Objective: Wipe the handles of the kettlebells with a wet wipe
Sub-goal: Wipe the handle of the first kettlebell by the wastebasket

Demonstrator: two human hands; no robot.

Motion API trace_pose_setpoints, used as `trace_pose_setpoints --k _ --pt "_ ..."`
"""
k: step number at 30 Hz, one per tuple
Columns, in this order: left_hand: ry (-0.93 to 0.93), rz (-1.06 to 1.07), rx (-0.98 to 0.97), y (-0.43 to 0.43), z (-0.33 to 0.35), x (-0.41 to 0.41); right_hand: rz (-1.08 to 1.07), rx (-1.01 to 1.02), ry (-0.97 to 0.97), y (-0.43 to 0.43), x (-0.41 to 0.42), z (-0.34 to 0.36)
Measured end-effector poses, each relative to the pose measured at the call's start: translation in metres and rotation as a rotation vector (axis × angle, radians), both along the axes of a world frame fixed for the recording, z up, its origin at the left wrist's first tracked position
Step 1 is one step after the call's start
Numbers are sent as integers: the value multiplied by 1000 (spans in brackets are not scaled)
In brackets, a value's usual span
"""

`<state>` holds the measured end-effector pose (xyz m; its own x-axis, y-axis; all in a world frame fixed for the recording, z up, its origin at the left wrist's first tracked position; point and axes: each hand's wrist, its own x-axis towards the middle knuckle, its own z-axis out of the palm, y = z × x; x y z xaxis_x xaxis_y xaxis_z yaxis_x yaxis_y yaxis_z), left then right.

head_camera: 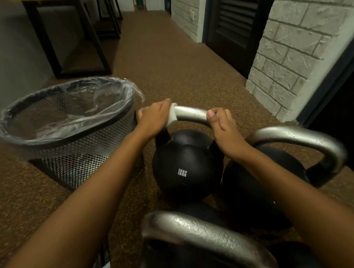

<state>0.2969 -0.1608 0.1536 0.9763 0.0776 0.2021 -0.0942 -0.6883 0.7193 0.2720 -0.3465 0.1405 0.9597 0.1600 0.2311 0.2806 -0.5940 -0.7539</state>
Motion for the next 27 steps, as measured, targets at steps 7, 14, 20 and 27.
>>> trace_pose_setpoints --k 7,14,20,27 --pt "151 178 -587 -4 -26 -10 -3 7 -14 0 -1 0" --pt "-68 128 -150 -14 -8 -7 -10 -4 -22 1 -2 0" --pt "-241 32 448 -35 7 -9 -23 -13 18 2 -3 3" --pt "-189 -33 345 -40 14 -10 -38 -57 135 2 -6 12"
